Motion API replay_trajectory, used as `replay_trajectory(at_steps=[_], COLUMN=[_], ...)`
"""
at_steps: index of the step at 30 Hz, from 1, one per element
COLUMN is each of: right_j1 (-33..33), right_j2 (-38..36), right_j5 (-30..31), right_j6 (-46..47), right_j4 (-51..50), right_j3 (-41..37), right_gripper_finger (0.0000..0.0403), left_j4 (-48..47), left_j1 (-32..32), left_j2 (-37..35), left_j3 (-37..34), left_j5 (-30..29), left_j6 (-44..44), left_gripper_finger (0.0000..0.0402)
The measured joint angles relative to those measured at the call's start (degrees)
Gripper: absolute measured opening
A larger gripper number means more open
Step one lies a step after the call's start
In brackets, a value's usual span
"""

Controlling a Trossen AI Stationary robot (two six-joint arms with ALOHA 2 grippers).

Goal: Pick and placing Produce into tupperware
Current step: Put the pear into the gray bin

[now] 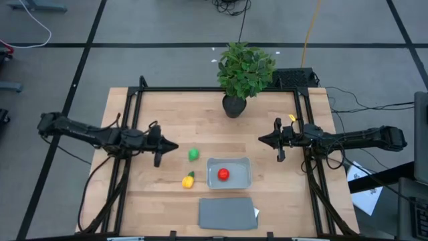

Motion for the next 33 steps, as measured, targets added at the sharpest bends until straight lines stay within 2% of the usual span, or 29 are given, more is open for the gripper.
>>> replay_trajectory(at_steps=[4,7,10,18,23,26,33], right_j1=[-0.02,-0.02,-0.02,-0.02,-0.02,-0.02,-0.02], right_j2=[0.00,0.00,0.00,0.00,0.00,0.00,0.02], right_j5=[0.00,0.00,0.00,0.00,0.00,0.00,0.00], right_j6=[-1.10,-1.14,-1.10,-1.11,-1.15,-1.17,-1.22], right_j4=[-0.76,-1.00,-1.00,-1.00,-1.02,-1.02,-1.11], right_j3=[0.02,0.01,0.02,0.02,0.00,0.01,0.01], right_gripper_finger=[0.0000,0.0000,0.0000,0.0000,0.0000,0.0000,0.0000], left_j4=[-6.42,-11.53,-14.49,-15.01,-13.02,-11.11,-10.35], left_j1=[-1.56,-1.49,-0.22,2.36,2.35,2.35,3.88], left_j2=[5.71,9.43,12.27,19.17,24.61,27.37,32.66], left_j3=[4.94,8.67,11.27,12.58,12.56,12.54,12.54], left_j5=[1.59,-3.33,-6.74,-5.39,-2.90,-0.87,-0.56], left_j6=[3.50,4.90,0.22,-6.47,-9.53,-12.76,-20.12], left_gripper_finger=[0.0026,0.0026,0.0026,0.0040,0.0104,0.0158,0.0279])
